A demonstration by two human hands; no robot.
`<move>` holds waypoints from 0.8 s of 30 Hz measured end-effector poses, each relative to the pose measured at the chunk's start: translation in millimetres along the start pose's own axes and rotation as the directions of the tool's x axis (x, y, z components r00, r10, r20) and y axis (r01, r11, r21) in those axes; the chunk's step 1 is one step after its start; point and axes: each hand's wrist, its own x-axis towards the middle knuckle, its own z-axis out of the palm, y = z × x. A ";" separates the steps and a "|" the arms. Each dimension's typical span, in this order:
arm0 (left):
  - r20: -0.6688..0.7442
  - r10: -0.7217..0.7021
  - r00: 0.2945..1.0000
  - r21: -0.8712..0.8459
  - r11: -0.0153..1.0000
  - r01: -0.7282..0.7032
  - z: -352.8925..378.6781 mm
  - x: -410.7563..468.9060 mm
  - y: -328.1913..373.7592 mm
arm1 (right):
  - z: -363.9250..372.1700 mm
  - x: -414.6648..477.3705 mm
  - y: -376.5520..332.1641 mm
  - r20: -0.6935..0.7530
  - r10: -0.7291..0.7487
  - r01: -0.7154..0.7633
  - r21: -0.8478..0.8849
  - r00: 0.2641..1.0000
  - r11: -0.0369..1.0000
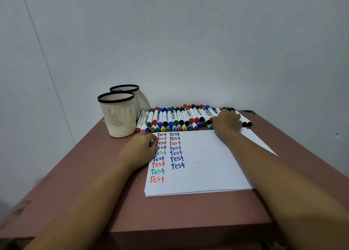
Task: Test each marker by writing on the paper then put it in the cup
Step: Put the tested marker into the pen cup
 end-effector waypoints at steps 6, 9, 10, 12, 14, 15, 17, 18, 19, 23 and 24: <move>-0.045 -0.028 0.999 -0.051 0.998 0.025 -0.9 -2.4 3.4 | -16.2 -10.5 -7.8 -0.169 -0.024 0.088 0.381 0.985 0.921; -0.094 -0.054 0.994 -0.107 0.993 0.043 -3.7 -3.9 7.1 | -32.6 -30.6 -16.4 -0.159 -0.080 0.158 0.581 0.984 0.798; -0.119 -0.050 0.992 -0.120 0.992 0.036 -4.5 -4.2 8.0 | -37.7 -39.7 -19.9 -0.142 -0.095 0.164 0.638 0.985 0.752; -0.191 -0.023 0.981 -0.149 0.989 -0.006 -6.6 -5.5 10.4 | -45.2 -60.3 -25.8 -0.075 -0.126 0.140 0.736 0.989 0.663; -0.262 0.037 0.964 -0.154 0.985 -0.079 -8.9 -8.5 14.3 | -46.5 -80.1 -29.3 0.022 -0.160 0.081 0.791 0.987 0.607; -0.276 0.074 0.958 -0.144 0.983 -0.118 -9.7 -9.8 15.6 | -45.6 -88.3 -30.4 0.073 -0.174 0.044 0.806 0.982 0.590; -0.259 0.154 0.954 -0.118 0.975 -0.189 -10.4 -11.2 17.0 | -42.3 -101.8 -31.1 0.153 -0.205 -0.016 0.837 0.967 0.547; -0.235 0.187 0.954 -0.104 0.971 -0.216 -10.0 -11.2 17.1 | -41.2 -106.8 -31.0 0.185 -0.220 -0.043 0.849 0.958 0.527; -0.217 0.212 0.953 -0.082 0.969 -0.234 -9.0 -10.5 16.7 | -40.7 -110.1 -30.7 0.211 -0.230 -0.068 0.859 0.950 0.507; -0.167 0.221 0.961 -0.043 0.972 -0.231 -7.9 -9.2 20.1 | -39.8 -112.0 -29.3 0.269 -0.243 -0.157 0.904 0.932 0.398; -0.141 0.214 0.967 -0.052 0.973 -0.224 -8.0 -9.0 21.7 | -39.0 -111.8 -29.3 0.288 -0.249 -0.191 0.916 0.925 0.352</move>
